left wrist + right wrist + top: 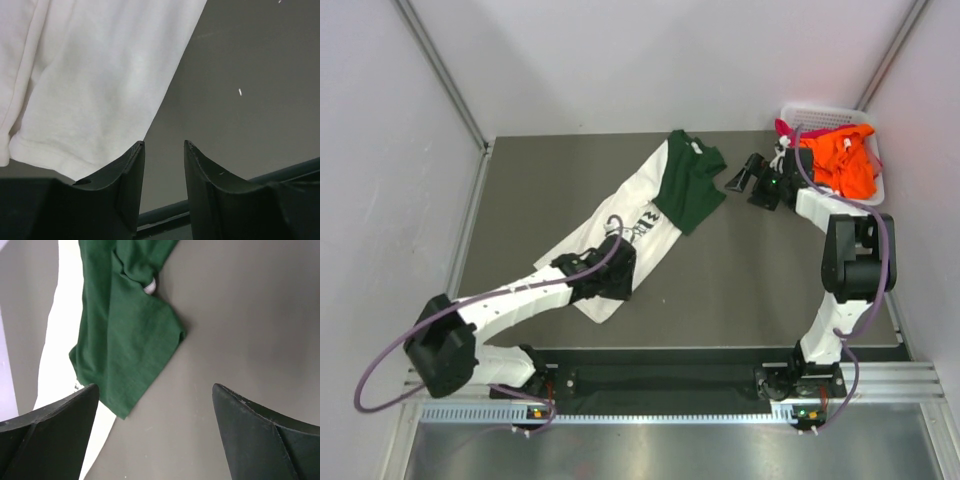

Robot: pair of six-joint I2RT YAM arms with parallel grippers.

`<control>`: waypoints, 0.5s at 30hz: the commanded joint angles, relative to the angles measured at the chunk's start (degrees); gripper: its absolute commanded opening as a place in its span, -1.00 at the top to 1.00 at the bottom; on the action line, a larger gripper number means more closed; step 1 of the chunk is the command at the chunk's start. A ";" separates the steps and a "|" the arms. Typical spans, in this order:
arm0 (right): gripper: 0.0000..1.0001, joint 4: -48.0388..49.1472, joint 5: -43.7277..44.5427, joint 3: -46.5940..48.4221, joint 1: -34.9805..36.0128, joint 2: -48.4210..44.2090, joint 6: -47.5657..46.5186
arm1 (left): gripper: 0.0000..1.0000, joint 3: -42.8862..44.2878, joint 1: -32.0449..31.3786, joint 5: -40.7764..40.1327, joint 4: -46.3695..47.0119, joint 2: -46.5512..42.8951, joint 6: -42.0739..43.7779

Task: Fold and stack the t-shirts
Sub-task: Fold the tshirt

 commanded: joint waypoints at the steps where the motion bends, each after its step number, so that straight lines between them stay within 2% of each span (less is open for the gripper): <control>1: -0.89 6.22 -1.86 -1.24 -0.42 0.22 0.37 | 0.17 5.52 -3.87 -8.81 -1.49 4.97 2.58; 6: -0.88 7.72 -2.91 -1.94 -0.34 0.40 0.89 | 0.17 8.95 -4.94 -11.98 -3.95 14.03 2.84; 11: -0.90 8.07 -2.92 -2.56 -0.34 -0.30 0.90 | 0.08 11.50 -4.94 -14.45 -6.68 20.88 3.02; 15: -0.89 8.51 -3.35 -2.82 -0.34 -0.48 1.16 | 0.20 11.77 -4.94 -13.92 -6.68 23.35 3.28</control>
